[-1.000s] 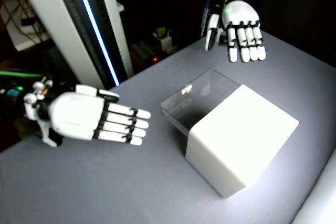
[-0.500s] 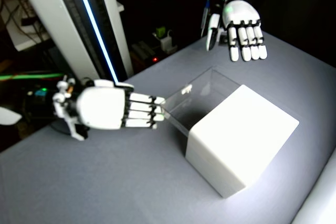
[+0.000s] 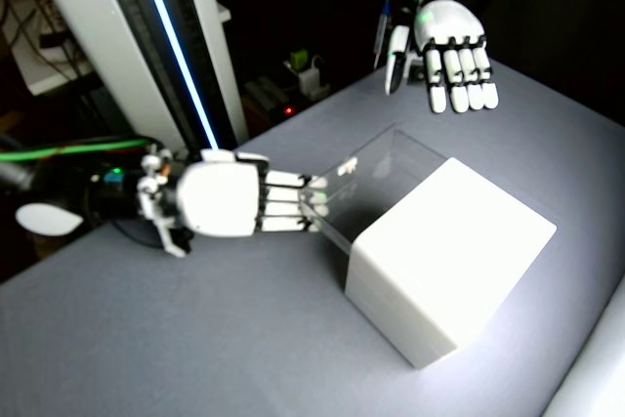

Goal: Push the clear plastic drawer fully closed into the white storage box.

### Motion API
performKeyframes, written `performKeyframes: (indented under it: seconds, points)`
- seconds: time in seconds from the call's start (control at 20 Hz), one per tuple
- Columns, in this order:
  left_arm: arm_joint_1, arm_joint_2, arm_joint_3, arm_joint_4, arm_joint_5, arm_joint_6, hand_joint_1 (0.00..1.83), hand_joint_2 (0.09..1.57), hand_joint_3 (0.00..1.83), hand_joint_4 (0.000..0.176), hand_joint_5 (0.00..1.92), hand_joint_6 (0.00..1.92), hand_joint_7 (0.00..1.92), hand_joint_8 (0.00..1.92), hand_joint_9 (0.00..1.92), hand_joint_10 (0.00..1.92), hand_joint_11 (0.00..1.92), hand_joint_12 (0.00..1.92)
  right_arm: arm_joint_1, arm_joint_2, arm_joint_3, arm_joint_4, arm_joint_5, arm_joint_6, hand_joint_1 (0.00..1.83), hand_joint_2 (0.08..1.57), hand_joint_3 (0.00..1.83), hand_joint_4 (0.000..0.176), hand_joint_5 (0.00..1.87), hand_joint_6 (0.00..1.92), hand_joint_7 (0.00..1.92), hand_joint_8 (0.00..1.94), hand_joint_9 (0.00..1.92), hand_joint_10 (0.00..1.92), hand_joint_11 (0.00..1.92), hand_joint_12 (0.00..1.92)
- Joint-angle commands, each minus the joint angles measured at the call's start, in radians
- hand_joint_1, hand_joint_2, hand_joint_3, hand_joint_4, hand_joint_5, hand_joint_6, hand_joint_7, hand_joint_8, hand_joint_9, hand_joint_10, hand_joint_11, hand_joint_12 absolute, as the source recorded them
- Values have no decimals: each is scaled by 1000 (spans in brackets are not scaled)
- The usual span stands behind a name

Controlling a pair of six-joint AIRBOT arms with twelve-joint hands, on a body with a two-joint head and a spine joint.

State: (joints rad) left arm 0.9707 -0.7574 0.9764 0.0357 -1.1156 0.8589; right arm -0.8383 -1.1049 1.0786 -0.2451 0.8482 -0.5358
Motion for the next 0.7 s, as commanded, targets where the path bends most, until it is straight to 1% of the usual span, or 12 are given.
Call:
performKeyframes:
  seconds: [0.0,0.05,0.1,0.15,0.2,0.35,0.4,0.5,0.6,0.65]
  points:
    - [-3,5,3,-22,-127,-1,136,1360,17,41,0,0,0,0,0,0,0,0,12,-5,1,10,115,7,277,1398,0,0,218,8,291,11,242,49,0,716]
    - [-3,6,3,-23,-127,-1,164,1417,27,28,0,0,0,0,0,0,0,0,15,-13,5,10,113,7,259,1405,1,0,210,3,297,7,259,47,0,702]
    - [-3,7,3,-25,-128,0,25,1508,46,28,0,0,0,0,0,0,0,0,22,-23,10,7,107,7,270,1407,0,0,205,5,283,6,277,38,0,958]
    - [-3,9,3,-25,-129,0,25,1508,46,28,0,0,0,0,0,0,0,0,28,-31,14,3,101,7,270,1407,0,0,205,5,283,6,277,38,0,958]
    - [-3,10,3,-26,-130,0,4,1527,51,29,0,0,0,0,0,0,0,0,34,-39,18,-1,96,7,312,1393,0,0,219,7,296,8,304,44,0,1114]
    - [-2,12,3,-28,-132,2,0,1552,54,28,0,0,0,0,0,0,0,0,60,-61,30,-19,79,7,296,1382,0,0,177,1,239,1,280,25,0,1066]
    - [-1,13,2,-30,-133,5,0,1557,54,29,0,0,0,0,0,0,0,0,70,-69,35,-25,74,8,292,1385,1,0,184,4,242,2,280,22,0,1108]
    - [0,16,2,-32,-133,7,0,1547,45,28,0,0,0,0,0,0,0,0,82,-79,41,-36,64,8,260,1392,3,0,181,1,222,0,260,11,0,1108]
    - [0,17,2,-33,-133,8,0,1563,49,23,0,0,0,0,0,0,0,0,85,-82,43,-39,61,8,234,1401,4,0,179,0,228,2,266,11,0,1042]
    - [2,19,1,-35,-133,9,0,1569,51,22,0,0,0,0,0,0,0,0,94,-92,47,-49,52,8,240,1405,2,0,168,2,221,3,251,4,0,963]
